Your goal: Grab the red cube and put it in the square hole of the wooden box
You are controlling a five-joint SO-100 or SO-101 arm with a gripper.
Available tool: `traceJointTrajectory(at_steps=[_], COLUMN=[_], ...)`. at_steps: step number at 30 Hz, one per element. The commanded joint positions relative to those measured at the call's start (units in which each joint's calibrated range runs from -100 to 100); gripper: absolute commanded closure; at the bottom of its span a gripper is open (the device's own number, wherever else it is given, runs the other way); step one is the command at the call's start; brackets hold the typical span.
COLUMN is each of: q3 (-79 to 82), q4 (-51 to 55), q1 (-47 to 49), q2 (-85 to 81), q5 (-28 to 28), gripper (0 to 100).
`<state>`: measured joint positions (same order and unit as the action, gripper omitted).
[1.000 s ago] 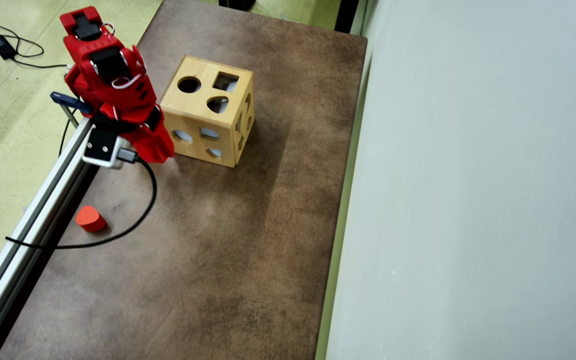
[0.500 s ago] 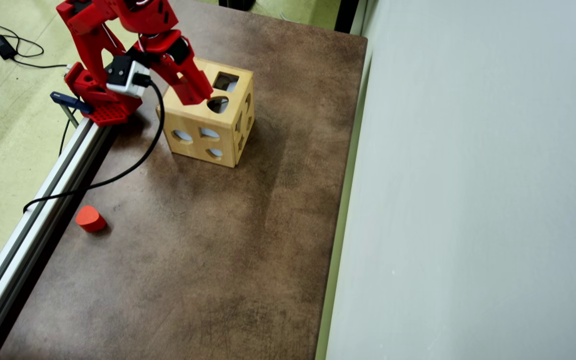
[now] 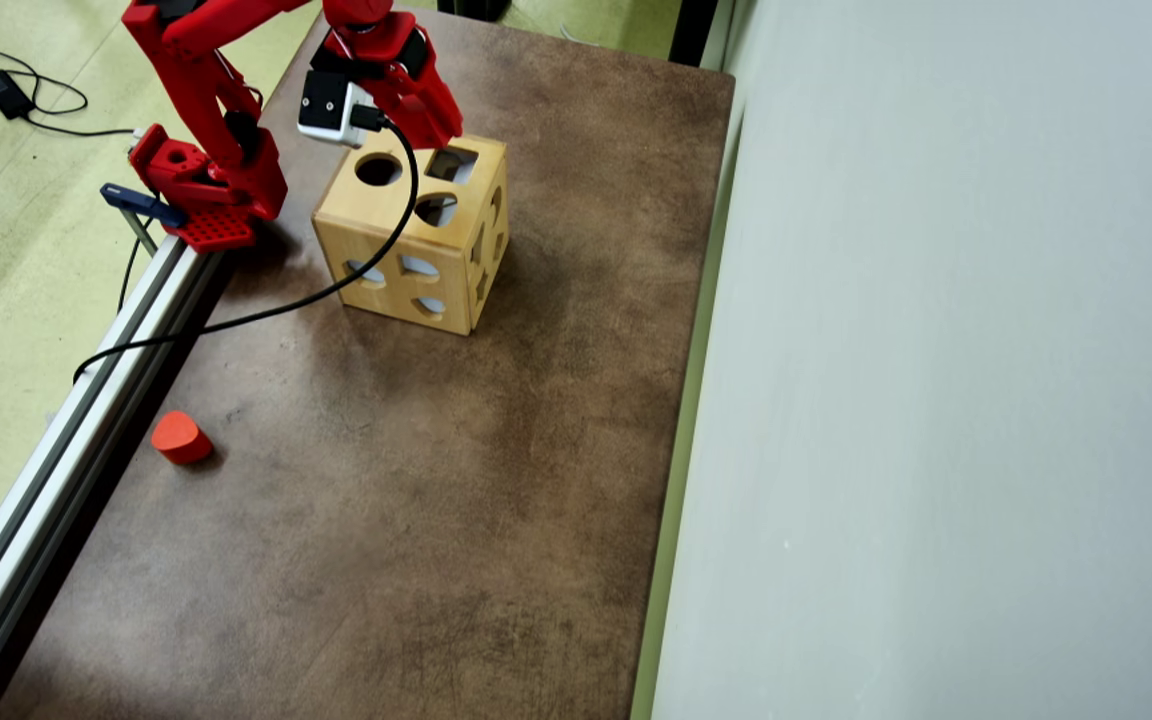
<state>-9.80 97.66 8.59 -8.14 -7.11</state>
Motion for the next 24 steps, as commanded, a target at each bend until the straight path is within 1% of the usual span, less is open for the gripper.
traceJointTrajectory(at_steps=[1, 5, 11, 18, 24], q3=[0.14, -0.31, -0.76, -6.21, -6.93], q4=[0.33, 0.33, 0.33, 0.25, 0.17], q1=[-0.42, -0.42, -0.49, 0.33, 0.55], q2=[0.03, 1.38, 10.22, 10.56, 10.73], q5=[-1.27, -1.47, -1.51, -1.42, -0.98], gripper=[98, 98, 98, 98, 98])
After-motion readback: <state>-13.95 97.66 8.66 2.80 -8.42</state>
